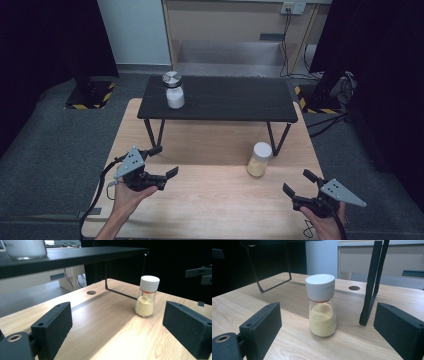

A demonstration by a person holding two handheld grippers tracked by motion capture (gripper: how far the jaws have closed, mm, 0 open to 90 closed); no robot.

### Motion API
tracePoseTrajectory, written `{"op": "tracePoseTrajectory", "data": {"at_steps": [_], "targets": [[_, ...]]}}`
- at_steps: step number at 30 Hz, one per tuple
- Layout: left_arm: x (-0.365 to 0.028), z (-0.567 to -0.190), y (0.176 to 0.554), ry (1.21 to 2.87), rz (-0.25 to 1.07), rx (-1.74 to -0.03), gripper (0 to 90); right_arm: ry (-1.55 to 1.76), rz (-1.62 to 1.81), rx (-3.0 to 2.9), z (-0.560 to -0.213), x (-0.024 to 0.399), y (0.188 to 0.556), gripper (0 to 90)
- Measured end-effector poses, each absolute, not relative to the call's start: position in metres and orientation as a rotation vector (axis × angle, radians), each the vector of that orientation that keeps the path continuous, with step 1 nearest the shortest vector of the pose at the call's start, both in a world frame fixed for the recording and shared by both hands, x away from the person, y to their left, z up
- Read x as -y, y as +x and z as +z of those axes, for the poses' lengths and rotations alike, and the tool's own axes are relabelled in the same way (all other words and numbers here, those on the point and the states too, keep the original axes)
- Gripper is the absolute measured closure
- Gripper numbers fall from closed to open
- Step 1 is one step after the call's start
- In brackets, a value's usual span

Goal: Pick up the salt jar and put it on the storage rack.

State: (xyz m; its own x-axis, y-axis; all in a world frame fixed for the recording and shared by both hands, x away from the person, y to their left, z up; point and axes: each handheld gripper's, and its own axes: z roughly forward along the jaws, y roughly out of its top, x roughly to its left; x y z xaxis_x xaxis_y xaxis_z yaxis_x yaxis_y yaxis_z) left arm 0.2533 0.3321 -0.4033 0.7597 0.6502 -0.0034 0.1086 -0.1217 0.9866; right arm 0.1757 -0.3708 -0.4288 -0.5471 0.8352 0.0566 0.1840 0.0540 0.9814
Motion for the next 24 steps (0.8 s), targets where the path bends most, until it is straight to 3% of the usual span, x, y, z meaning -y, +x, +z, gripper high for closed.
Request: {"op": "tracePoseTrajectory", "data": {"at_steps": [5,24], "targets": [[-0.332,-0.409,0.245,1.679,0.555,-0.625,6.0,1.028,1.523,-1.806,-0.431,0.370,0.177,8.0],[-0.338,-0.420,0.245,1.702,0.517,-0.687,4.3,1.022,1.526,-1.821,-0.432,0.367,0.180,8.0]]}}
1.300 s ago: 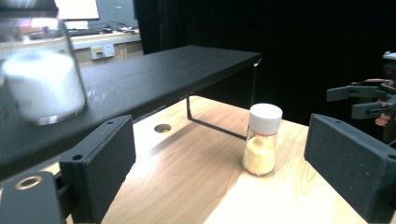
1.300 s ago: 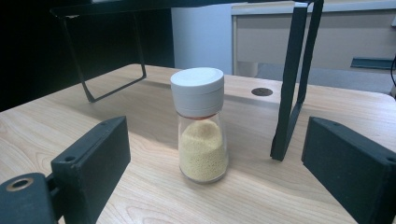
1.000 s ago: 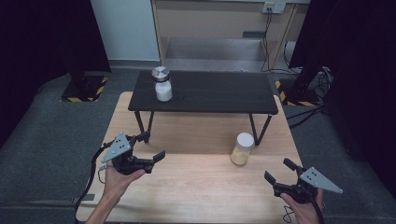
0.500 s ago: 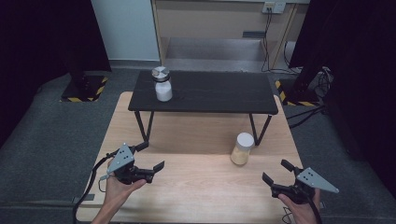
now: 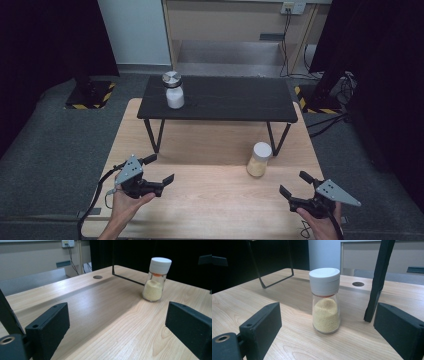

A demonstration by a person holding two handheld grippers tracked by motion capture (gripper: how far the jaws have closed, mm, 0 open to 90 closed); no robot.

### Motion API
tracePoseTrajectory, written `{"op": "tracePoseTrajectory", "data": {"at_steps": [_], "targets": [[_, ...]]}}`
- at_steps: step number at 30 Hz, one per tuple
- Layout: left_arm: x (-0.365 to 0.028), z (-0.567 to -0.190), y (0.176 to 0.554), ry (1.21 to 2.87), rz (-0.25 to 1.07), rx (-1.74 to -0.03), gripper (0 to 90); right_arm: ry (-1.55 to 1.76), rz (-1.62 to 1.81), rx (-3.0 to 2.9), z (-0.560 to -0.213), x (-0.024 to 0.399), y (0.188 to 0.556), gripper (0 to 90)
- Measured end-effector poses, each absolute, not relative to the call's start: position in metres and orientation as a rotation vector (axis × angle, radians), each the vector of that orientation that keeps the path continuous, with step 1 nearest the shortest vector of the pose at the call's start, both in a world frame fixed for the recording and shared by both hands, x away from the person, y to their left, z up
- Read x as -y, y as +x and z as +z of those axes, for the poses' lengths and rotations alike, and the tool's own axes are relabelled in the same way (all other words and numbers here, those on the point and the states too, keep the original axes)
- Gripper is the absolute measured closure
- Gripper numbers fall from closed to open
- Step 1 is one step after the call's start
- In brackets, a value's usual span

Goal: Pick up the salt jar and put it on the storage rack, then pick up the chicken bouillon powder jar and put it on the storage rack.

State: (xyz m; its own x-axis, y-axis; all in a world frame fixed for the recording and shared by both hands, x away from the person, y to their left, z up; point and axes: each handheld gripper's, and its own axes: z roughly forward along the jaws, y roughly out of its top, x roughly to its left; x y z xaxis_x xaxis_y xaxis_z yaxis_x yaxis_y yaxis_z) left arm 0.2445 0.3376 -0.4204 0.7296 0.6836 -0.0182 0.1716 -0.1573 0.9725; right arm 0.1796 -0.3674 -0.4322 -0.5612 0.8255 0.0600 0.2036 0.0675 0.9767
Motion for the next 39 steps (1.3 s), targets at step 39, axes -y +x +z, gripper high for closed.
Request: {"op": "tracePoseTrajectory", "data": {"at_steps": [39], "targets": [[-0.352,-0.427,0.240,1.603,0.491,-0.746,1.9,1.009,1.558,-1.771,-0.425,0.366,0.171,5.2]]}}
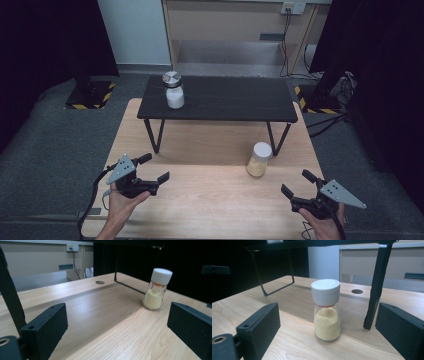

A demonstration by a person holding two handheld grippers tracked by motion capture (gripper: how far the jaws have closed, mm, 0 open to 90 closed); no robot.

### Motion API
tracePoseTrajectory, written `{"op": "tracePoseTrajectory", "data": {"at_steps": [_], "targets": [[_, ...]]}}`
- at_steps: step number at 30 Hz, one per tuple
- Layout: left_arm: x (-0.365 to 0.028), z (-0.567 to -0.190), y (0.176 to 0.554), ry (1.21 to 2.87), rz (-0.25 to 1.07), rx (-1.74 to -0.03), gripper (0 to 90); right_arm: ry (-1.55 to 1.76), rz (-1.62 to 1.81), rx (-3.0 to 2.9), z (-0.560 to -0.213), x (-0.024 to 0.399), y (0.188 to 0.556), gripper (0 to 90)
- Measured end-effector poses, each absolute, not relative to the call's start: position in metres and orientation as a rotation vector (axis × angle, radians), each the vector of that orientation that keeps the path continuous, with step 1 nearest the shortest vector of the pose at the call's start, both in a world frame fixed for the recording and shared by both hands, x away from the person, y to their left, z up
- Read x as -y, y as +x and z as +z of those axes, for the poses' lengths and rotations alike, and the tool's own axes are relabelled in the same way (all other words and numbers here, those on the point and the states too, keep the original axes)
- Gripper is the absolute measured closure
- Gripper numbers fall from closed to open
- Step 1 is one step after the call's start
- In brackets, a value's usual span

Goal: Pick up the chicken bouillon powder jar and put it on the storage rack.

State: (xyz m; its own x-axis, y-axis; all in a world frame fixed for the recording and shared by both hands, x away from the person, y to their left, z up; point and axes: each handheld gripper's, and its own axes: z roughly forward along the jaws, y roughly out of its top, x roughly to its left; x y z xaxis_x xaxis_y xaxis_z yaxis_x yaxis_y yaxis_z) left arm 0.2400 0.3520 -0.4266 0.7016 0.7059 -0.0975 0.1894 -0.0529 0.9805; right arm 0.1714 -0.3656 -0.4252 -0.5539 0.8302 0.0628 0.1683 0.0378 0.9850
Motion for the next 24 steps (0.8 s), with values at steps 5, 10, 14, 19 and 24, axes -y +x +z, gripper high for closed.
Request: {"op": "tracePoseTrajectory", "data": {"at_steps": [5,10,14,19,24], "targets": [[-0.351,-0.426,0.241,1.631,0.498,-0.741,1.9,1.007,1.578,-1.776,-0.419,0.367,0.172,3.4],[-0.350,-0.426,0.242,1.654,0.495,-0.730,1.9,1.004,1.580,-1.819,-0.408,0.369,0.176,2.4],[-0.350,-0.426,0.243,1.653,0.489,-0.728,1.9,0.983,1.568,-1.854,-0.393,0.369,0.181,3.1],[-0.350,-0.426,0.245,1.655,0.480,-0.724,1.9,0.952,1.546,-1.892,-0.364,0.368,0.188,3.3],[-0.351,-0.426,0.245,1.654,0.479,-0.722,1.9,0.954,1.508,-1.936,-0.343,0.359,0.201,3.3]]}}
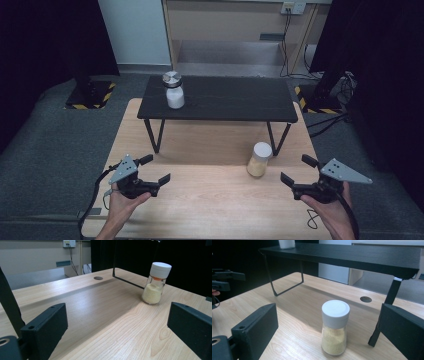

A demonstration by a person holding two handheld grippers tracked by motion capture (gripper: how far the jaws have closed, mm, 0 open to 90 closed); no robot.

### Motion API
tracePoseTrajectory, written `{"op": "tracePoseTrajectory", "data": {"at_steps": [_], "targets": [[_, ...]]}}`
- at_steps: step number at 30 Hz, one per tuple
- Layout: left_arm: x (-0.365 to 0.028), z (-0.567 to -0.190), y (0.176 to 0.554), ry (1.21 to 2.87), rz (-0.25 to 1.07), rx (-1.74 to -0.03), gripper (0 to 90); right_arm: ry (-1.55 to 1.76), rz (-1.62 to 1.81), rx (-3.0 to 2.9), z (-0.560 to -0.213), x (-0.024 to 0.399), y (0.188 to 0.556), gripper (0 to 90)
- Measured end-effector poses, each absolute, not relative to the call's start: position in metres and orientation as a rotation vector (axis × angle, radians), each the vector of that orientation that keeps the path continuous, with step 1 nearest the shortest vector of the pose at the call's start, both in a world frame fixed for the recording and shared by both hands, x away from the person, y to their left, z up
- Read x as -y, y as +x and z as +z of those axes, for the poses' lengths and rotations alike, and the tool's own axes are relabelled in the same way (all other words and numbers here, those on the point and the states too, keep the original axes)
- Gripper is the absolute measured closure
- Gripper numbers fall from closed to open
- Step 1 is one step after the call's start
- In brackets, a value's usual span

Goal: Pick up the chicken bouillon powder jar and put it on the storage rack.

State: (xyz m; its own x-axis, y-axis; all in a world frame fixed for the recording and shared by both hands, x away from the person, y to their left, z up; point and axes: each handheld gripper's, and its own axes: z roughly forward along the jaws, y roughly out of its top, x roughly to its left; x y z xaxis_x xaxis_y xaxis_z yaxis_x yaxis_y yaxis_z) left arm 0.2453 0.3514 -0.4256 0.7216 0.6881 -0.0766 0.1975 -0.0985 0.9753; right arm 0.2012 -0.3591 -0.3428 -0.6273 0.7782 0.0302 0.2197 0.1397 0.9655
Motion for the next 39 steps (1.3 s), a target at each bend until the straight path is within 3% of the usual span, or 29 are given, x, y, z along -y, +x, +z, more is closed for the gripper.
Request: {"op": "tracePoseTrajectory", "data": {"at_steps": [15,39], "targets": [[-0.352,-0.427,0.248,1.656,0.459,-0.713,2.5,1.011,1.396,-2.081,-0.333,0.329,0.249,4.1],[-0.350,-0.428,0.249,1.679,0.451,-0.699,2.5,1.058,1.276,-2.109,-0.376,0.293,0.304,7.5]]}}
